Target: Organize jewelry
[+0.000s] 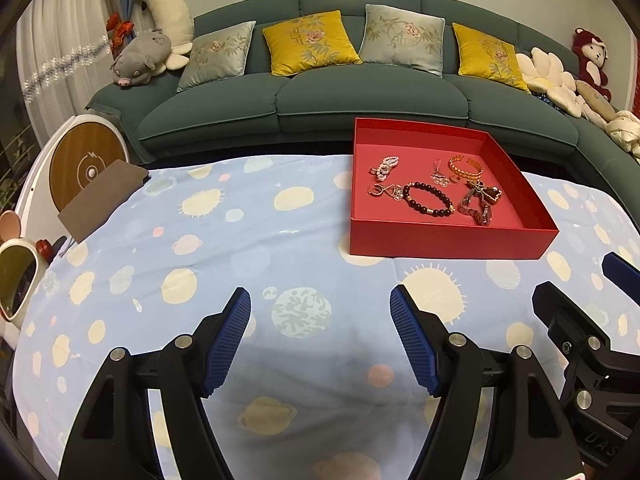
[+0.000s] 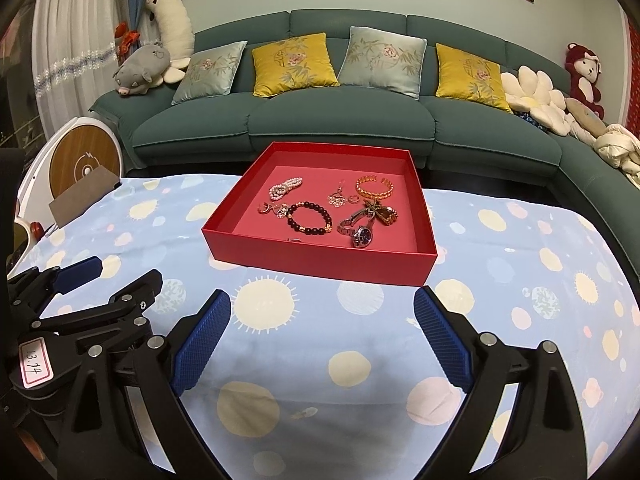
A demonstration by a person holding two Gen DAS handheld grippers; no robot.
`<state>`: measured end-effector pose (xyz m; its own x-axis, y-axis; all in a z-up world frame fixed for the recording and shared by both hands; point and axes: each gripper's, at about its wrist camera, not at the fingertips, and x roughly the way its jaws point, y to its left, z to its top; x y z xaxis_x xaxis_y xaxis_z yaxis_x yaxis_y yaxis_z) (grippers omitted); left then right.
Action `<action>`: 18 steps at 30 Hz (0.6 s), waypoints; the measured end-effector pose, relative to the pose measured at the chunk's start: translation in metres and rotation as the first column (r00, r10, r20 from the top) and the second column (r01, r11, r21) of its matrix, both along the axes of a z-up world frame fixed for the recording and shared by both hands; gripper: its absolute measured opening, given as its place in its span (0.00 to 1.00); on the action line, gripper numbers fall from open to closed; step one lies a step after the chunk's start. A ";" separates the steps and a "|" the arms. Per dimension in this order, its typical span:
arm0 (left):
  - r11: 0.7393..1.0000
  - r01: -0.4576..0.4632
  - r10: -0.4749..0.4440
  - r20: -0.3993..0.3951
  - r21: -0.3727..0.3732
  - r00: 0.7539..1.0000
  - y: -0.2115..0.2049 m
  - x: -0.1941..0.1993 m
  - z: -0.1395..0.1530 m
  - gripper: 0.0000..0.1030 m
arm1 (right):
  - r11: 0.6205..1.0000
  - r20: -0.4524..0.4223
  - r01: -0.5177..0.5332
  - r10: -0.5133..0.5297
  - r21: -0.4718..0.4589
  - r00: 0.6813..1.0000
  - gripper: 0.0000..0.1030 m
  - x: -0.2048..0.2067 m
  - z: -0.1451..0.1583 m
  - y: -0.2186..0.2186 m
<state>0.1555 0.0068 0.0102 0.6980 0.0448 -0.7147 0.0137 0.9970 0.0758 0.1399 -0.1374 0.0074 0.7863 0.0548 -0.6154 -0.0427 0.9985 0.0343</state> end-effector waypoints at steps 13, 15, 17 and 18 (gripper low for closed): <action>0.999 -0.011 0.010 0.027 0.031 1.000 -0.003 -0.002 0.003 0.68 | 1.000 0.001 0.007 -0.007 0.009 1.000 0.88 0.000 -0.001 -0.002; 0.999 -0.010 0.009 0.040 0.037 0.999 -0.004 -0.003 0.005 0.68 | 1.000 0.003 0.010 -0.010 0.016 1.000 0.88 -0.001 0.000 -0.003; 0.999 -0.013 0.011 0.050 0.045 0.999 -0.004 -0.003 0.006 0.68 | 1.000 0.005 0.012 -0.012 0.019 1.000 0.88 -0.002 0.000 -0.004; 0.999 -0.014 0.012 0.051 0.045 0.999 -0.004 -0.004 0.006 0.68 | 1.000 0.007 0.013 -0.013 0.020 1.000 0.88 -0.002 0.000 -0.004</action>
